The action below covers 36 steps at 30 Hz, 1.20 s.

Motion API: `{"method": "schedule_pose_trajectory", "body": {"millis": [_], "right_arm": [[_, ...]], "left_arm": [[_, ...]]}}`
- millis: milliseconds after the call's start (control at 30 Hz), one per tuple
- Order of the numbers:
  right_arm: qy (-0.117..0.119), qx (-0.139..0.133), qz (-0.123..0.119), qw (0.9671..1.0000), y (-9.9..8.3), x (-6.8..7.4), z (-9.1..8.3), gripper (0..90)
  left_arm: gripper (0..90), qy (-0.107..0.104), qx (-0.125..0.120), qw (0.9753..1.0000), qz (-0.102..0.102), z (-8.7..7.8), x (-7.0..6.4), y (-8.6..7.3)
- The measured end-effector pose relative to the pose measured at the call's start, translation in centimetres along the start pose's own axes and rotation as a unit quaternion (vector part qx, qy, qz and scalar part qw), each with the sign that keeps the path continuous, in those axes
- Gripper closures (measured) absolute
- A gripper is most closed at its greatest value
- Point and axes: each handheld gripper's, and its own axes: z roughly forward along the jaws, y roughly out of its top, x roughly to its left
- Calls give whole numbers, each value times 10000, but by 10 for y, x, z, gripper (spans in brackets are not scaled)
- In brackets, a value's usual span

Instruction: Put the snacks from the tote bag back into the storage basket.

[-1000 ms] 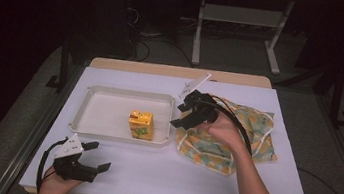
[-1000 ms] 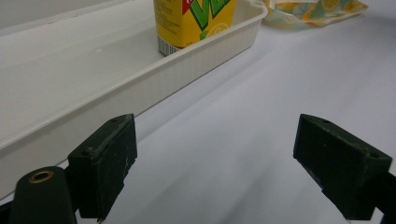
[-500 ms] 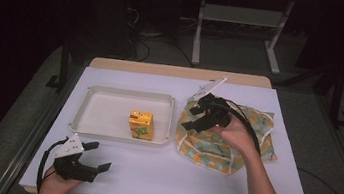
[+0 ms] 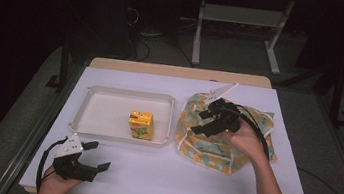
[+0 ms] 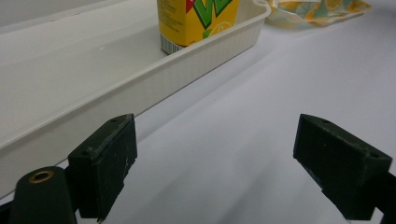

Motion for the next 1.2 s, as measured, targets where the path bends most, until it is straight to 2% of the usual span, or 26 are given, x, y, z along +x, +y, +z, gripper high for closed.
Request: {"method": "schedule_pose_trajectory", "body": {"millis": [133, 167, 200, 400, 600, 667, 767, 933, 1000, 1200], "right_arm": [[119, -136, 41, 9998, -4, 5, -7, 316], [138, -174, -10, 9998, -6, 6, -8, 316], [148, -140, 26, 9998, -6, 9, -9, 314], [41, -120, 67, 9999, -20, 11, -15, 314], [21, -129, 314, 9994, -41, 12, -20, 314], [-26, -83, 304, 9995, -47, 13, -21, 315], [-47, -188, 418, 9989, -54, 15, -25, 316], [-108, -200, 433, 9988, -62, 18, -29, 318], [-200, -202, 438, 9986, -65, 20, -31, 322], [-178, -196, 499, 9984, -77, 23, -32, 322]], "left_arm": [[132, -13, 18, 10000, 16, 2, 0, 0], [132, -13, 29, 10000, 23, 2, 0, 0], [132, -10, 29, 10000, 53, 2, 0, 0], [132, -6, 54, 10000, 55, -1, 1, 0], [132, 2, 2, 10000, 42, 0, 0, 0], [132, 7, 7, 10000, 44, 0, 0, 0], [132, 15, 30, 10000, 24, 1, 0, 0], [132, 1, 27, 10000, 18, 0, 0, 0], [132, -10, 24, 10000, 2, 0, 0, 0], [132, -8, 20, 10000, 19, -1, 1, 0]]}}
